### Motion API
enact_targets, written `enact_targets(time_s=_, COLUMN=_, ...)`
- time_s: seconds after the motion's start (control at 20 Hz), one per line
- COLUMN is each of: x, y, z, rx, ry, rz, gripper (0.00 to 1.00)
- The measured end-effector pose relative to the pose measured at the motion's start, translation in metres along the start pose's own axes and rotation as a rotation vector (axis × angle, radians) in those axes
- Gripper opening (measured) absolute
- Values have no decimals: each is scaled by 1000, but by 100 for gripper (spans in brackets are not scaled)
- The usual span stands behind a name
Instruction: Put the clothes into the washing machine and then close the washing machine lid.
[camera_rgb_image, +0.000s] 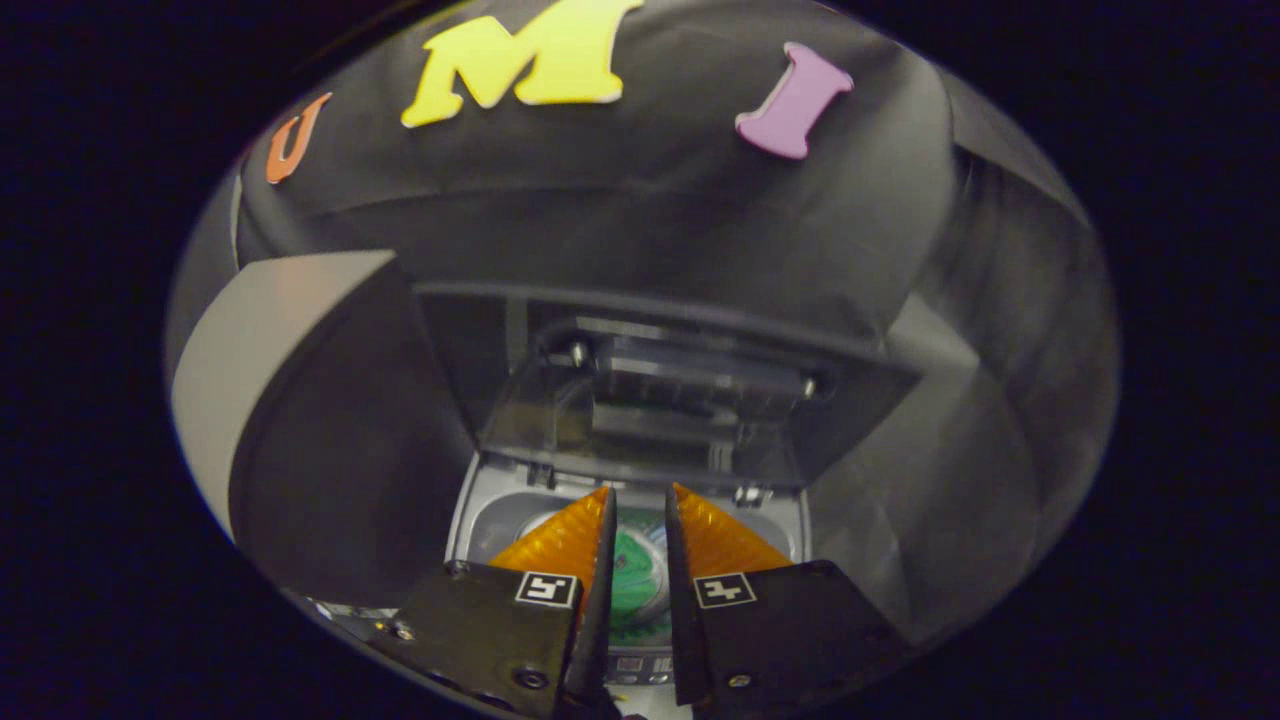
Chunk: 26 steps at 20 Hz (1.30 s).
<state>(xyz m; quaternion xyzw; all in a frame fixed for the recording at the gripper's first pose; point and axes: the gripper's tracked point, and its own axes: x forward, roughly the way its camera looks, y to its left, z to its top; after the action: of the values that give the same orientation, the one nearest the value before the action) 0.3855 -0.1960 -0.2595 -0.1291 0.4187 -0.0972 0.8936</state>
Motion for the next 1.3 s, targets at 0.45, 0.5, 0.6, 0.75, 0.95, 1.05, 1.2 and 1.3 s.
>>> enact_targets(time_s=0.45, x=-39, y=-16, z=120, rx=60, ry=-289, rz=-75, gripper=53)
enact_targets(time_s=0.5, x=-35, y=-20, z=125, rx=57, ry=-304, rz=-88, gripper=70)
enact_targets(time_s=0.6, x=-31, y=-22, z=138, rx=59, ry=-325, rz=-87, gripper=100)
enact_targets(time_s=0.75, x=-15, y=-16, z=155, rx=52, ry=-337, rz=-43, gripper=100)
enact_targets(time_s=0.95, x=23, y=-26, z=159, rx=75, ry=-288, rz=-12, gripper=100)
enact_targets(time_s=1.05, x=49, y=-32, z=151, rx=112, ry=-233, rz=12, gripper=100)
enact_targets(time_s=1.2, x=76, y=-38, z=134, rx=147, ry=-177, rz=14, gripper=100)
enact_targets(time_s=1.3, x=88, y=-39, z=117, rx=161, ry=-130, rz=17, gripper=100)
